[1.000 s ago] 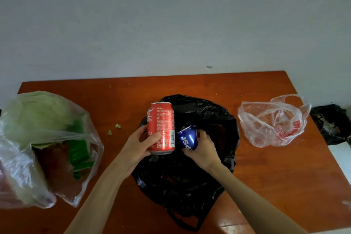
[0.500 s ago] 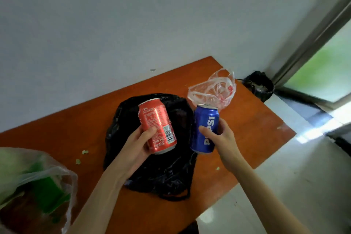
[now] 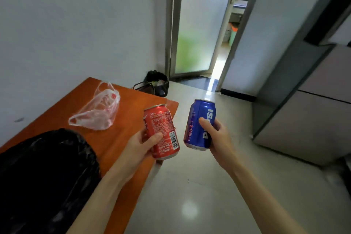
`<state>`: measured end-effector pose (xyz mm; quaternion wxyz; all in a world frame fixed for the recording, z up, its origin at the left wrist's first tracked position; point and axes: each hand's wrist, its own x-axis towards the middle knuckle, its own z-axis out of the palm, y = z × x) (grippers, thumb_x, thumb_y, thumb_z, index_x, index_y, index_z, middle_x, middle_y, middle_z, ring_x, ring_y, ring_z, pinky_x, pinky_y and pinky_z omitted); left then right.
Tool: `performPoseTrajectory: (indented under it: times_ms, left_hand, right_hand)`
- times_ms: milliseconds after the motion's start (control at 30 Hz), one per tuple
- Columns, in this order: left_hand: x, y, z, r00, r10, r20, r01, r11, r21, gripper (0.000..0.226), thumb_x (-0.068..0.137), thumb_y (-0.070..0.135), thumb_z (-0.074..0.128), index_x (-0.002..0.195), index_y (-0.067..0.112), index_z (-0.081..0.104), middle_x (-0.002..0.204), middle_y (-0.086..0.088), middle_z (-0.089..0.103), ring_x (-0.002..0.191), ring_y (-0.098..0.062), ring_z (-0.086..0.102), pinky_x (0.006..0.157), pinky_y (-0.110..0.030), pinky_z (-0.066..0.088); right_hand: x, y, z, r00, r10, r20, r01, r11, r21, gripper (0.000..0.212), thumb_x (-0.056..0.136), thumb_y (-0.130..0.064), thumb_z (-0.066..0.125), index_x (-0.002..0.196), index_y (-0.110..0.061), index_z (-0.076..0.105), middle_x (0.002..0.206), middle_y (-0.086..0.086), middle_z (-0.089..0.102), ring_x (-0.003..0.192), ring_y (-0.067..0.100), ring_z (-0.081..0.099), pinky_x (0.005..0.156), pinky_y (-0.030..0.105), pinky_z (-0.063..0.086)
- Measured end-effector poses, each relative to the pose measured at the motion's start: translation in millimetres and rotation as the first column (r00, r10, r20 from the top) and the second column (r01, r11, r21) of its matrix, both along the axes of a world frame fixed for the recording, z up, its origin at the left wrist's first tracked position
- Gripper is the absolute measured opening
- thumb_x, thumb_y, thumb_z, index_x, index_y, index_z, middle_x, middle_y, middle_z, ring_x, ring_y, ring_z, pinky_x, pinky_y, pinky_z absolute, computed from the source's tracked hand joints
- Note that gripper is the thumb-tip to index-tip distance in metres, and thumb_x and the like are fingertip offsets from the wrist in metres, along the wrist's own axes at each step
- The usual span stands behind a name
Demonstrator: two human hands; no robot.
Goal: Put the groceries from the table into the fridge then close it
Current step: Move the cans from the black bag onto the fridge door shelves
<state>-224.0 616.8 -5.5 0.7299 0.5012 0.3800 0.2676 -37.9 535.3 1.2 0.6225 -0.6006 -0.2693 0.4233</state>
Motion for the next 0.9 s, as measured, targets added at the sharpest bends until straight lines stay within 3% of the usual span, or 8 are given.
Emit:
performPoseTrajectory:
  times_ms: [67,200,333,500,667,800,900]
  left_hand:
    - [44,-13,7,0.999,-0.048,-0.010,0.049,0.999,0.024,0.045,0.066,0.036,0.063,0.108,0.025,0.052,0.111,-0.001,0.064,0.101,-0.020,0.063,0.085,-0.035,0.052]
    - [139,-51,19,0.986,-0.158,-0.043,0.161,0.983,0.084,0.057,0.071,0.039,0.062,0.122,0.019,0.047,0.113,-0.001,0.063,0.101,-0.017,0.063,0.080,-0.028,0.052]
    - [236,-94,33,0.968,-0.244,-0.054,0.249,0.957,0.147,0.052,0.066,0.041,0.065,0.114,0.025,0.052,0.108,0.003,0.065,0.099,-0.014,0.063,0.079,-0.026,0.051]
    - [345,-133,59,0.942,-0.330,-0.069,0.336,0.903,0.270,0.055,0.071,0.039,0.065,0.121,0.020,0.053,0.115,-0.002,0.065,0.103,-0.019,0.063,0.093,-0.037,0.050]
    - [434,-155,98,0.922,-0.384,-0.057,0.372,0.835,0.405,0.072,0.065,0.045,0.064,0.128,0.015,0.050,0.120,-0.006,0.063,0.109,-0.024,0.061,0.098,-0.045,0.047]
    - [501,-158,129,0.925,-0.378,-0.035,0.344,0.798,0.495,0.057,0.079,0.032,0.063,0.131,0.014,0.047,0.120,-0.005,0.060,0.108,-0.022,0.060,0.091,-0.035,0.050]
    - [550,-155,153,0.932,-0.362,-0.010,0.304,0.767,0.565,0.056,0.078,0.032,0.064,0.129,0.014,0.048,0.116,-0.003,0.061,0.105,-0.019,0.060,0.082,-0.028,0.050]
  right_hand:
    - [35,-27,4,0.998,-0.069,0.010,0.069,0.998,0.012,0.039,0.071,-0.038,0.063,0.107,-0.024,0.055,0.104,0.003,0.067,0.098,0.023,0.066,0.084,0.042,0.055]
    - [113,-87,11,0.982,-0.185,0.030,0.183,0.982,0.046,0.038,0.069,-0.035,0.064,0.105,-0.025,0.055,0.102,0.003,0.066,0.097,0.023,0.065,0.084,0.043,0.055]
    - [202,-143,28,0.959,-0.276,0.068,0.270,0.959,0.086,0.048,0.070,-0.034,0.065,0.114,-0.019,0.054,0.106,0.006,0.066,0.098,0.024,0.065,0.082,0.042,0.056]
    - [301,-197,59,0.901,-0.422,0.101,0.404,0.901,0.158,0.043,0.083,-0.024,0.062,0.122,-0.011,0.050,0.111,0.008,0.064,0.099,0.024,0.064,0.081,0.038,0.056]
    - [375,-228,86,0.835,-0.543,0.091,0.513,0.827,0.232,0.027,0.082,-0.025,0.064,0.107,-0.018,0.057,0.099,0.003,0.067,0.091,0.019,0.065,0.080,0.036,0.055]
    - [434,-237,112,0.808,-0.578,0.111,0.528,0.796,0.297,0.022,0.082,-0.022,0.065,0.102,-0.020,0.056,0.095,0.000,0.066,0.086,0.016,0.065,0.071,0.028,0.055]
    - [481,-233,135,0.795,-0.595,0.115,0.527,0.773,0.353,0.026,0.082,-0.021,0.066,0.106,-0.016,0.056,0.095,0.001,0.067,0.084,0.015,0.066,0.070,0.028,0.056]
